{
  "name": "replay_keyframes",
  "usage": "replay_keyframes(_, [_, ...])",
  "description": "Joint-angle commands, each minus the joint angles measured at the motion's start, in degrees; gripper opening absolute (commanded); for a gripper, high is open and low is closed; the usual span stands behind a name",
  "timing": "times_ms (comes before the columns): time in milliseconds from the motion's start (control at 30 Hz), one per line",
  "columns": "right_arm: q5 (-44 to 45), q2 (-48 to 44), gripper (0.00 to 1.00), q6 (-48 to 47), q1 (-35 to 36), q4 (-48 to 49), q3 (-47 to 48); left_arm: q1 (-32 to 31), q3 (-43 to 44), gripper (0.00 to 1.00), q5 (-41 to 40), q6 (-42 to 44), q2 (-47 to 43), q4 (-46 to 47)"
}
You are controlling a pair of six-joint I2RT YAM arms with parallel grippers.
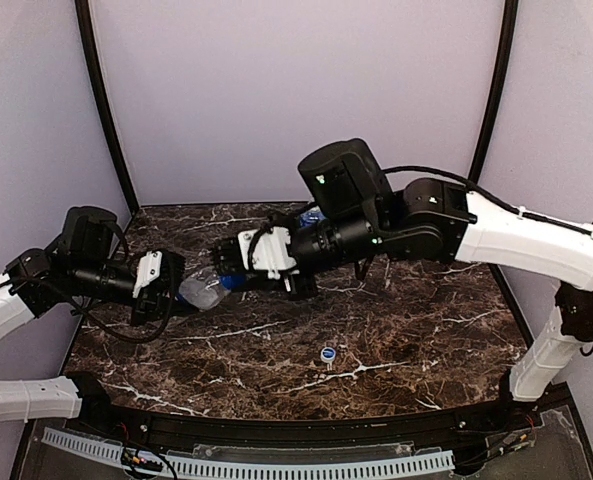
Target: Unscrew the bottle caps
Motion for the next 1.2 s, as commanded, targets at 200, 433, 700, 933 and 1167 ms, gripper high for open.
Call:
replay_keyframes(200, [15.2,0.2,0.0,-38.4,7.6,7.0,-7.0,0.3,1.3,0.26,6.7,-2.0,0.8,-2.3])
replay_keyframes(433, [18.6,-3.2,0.79,-30.6,7.5,17.5,-12.5,0.3,0.5,0.26,4.3,-2.1,-0.4,-1.1])
replay_keyframes(700, [11.0,-9.4,0.99,-5.6,5.3,22.3,-16.4,0.3,-3.1,0.26,-7.8,-3.6,-1.4,10.6])
replay_keyframes(933, [8.7,-6.8,0.99,33.7,-1.5,23.8,-11.1,0.3,-5.8,0.26,-20.1,-1.8,-1.5,19.0])
replay_keyframes(1167, [7.9,-1.1,0.85,65.1,-7.7,15.2,-1.8,0.4,-6.2,0.26,-22.6,-0.7,-1.3,20.1])
